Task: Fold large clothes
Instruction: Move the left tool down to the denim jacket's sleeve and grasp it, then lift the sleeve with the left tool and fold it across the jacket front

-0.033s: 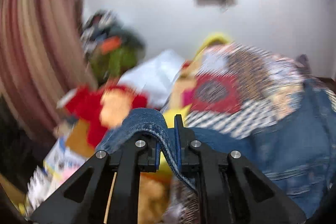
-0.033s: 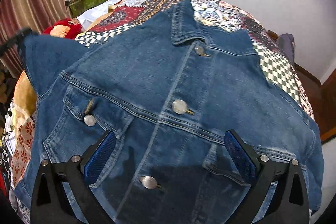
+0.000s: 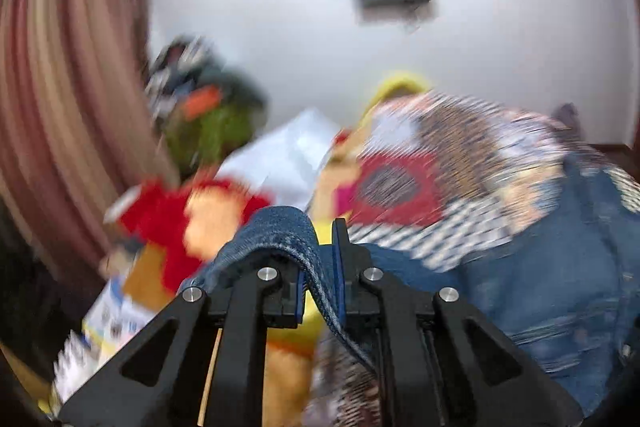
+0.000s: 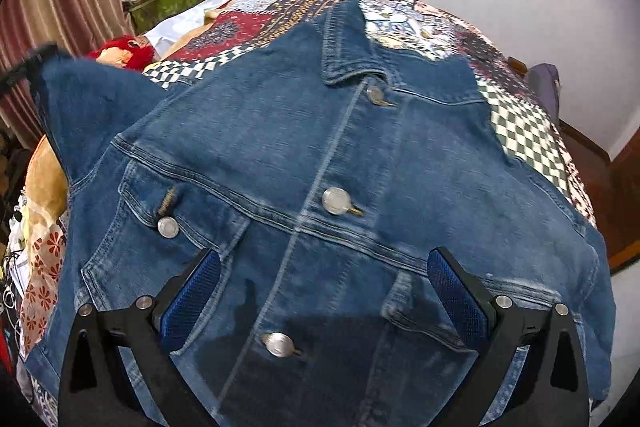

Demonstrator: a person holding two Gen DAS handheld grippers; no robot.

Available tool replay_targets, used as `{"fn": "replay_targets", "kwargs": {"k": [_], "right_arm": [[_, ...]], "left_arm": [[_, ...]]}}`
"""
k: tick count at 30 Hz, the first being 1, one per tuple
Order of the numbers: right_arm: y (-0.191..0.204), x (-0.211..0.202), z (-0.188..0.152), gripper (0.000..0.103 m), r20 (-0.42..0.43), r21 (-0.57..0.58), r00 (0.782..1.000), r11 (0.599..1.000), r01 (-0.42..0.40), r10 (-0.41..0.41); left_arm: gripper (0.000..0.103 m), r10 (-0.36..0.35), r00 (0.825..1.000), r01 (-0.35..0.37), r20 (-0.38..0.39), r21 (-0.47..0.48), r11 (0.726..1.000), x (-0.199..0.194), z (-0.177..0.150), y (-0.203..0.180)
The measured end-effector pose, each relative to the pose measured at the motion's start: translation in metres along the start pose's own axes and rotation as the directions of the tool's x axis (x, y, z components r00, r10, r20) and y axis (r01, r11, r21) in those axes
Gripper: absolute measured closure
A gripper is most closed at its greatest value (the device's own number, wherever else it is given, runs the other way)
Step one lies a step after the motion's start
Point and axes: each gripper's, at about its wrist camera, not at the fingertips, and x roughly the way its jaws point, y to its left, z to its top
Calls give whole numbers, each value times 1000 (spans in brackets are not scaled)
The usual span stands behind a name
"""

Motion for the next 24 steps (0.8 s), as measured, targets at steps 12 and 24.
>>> {"fn": "replay_targets", "kwargs": {"k": [12, 24], "right_arm": [[-23, -35, -11, 0, 35, 78, 999, 997, 3, -6], [-23, -42, -14, 0, 49, 76, 999, 997, -5, 1]], "left_arm": [[92, -550, 747, 534, -374, -156, 831, 20, -59, -137], [25, -589, 670, 547, -452, -237, 803, 10, -68, -97]]}}
